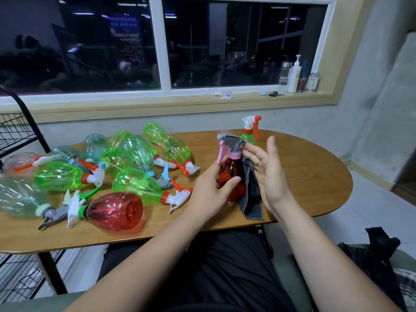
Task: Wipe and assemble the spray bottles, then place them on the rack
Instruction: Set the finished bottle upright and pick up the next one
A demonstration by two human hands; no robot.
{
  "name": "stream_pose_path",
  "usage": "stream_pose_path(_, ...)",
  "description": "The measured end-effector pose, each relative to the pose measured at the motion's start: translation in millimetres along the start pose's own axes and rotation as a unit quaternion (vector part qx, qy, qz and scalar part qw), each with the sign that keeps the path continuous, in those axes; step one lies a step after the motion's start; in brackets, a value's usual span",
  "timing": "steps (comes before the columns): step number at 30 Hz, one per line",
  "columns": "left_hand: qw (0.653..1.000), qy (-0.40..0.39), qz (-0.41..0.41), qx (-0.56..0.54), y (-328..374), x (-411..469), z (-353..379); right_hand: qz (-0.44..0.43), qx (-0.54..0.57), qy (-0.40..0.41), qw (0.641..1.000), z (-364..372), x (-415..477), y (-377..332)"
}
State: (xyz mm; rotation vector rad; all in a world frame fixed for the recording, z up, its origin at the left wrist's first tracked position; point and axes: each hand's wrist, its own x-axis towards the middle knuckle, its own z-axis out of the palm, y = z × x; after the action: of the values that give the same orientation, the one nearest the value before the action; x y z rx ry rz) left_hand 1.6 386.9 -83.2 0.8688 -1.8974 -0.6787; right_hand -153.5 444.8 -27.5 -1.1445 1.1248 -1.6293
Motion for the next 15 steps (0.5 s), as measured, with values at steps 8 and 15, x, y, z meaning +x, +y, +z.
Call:
stream_pose_path(8, 1.000, 0.008, 0.018, 0.016, 0.2, 0.2, 0.8, 0.042, -0.076, 0.021, 0.996, -14.9, -3.5, 40.1)
stream_pose_path(15, 0.999, 0.017, 0.017, 0.032, 1.7, 0.1, 0.2, 0.049, -0.046, 0.070, 0.995, -11.7, 2.6, 40.9)
